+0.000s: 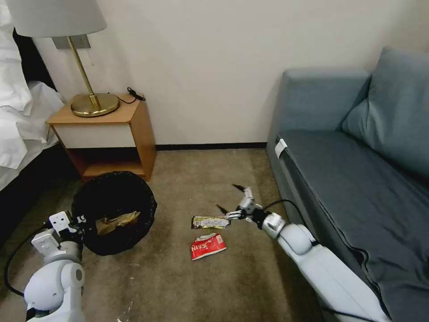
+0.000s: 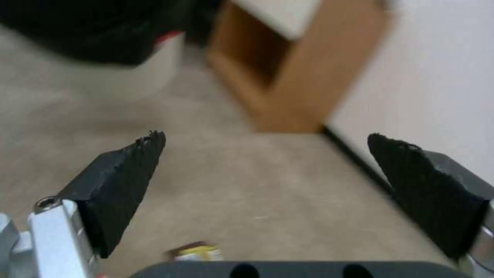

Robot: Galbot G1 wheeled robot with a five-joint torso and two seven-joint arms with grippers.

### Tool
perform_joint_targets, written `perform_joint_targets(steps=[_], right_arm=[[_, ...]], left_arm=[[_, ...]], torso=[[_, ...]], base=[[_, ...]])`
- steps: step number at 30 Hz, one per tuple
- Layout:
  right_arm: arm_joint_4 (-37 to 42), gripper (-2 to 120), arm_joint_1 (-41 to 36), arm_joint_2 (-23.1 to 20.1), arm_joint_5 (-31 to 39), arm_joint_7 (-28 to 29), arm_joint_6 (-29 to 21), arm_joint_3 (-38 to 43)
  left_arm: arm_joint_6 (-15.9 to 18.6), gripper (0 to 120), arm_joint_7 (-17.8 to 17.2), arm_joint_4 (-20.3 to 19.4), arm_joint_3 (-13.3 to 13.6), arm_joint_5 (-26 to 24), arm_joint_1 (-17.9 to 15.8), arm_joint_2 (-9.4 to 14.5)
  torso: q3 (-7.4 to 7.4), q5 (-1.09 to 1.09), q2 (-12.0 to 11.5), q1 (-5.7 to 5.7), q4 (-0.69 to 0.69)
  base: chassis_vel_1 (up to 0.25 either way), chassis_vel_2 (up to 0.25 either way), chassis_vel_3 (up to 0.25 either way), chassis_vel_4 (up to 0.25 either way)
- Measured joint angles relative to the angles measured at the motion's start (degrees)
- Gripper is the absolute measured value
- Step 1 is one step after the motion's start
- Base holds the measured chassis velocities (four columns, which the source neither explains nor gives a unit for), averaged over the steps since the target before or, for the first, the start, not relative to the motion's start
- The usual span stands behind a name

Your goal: Pick up the trash bin, then pick up the garbage on the floor and place it into the trash bin.

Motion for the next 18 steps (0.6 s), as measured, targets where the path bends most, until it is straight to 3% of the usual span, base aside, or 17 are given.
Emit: perform_joint_targets(steps=[2, 9, 18], right_arm=[[-7.48, 100, 4.16, 2.94, -1.16, -7.06, 0.85, -3.82], [-16.38, 100, 7.90, 7.31, -5.39, -18.87, -1.17, -4.69], [-19.84, 100, 9.06, 8.63, -8.88, -21.10, -2.41, -4.08]], left_arm=[[0.82, 1, -0.78, -0.20, 0.16, 0.51, -0.99, -0.16], [1.87, 1, -1.68, -1.59, 0.51, 0.87, -1.07, -0.27], [1.77, 1, -1.64, -2.63, 0.41, 1.49, 0.60, -1.04]], torso=[[0.00, -0.01, 0.00, 0.00, 0.00], [0.00, -0.01, 0.00, 0.00, -0.01], [0.00, -0.02, 0.00, 0.00, -0.02]], base=[[0.000, 0.000, 0.000, 0.000], [0.000, 0.000, 0.000, 0.000], [0.000, 0.000, 0.000, 0.000]])
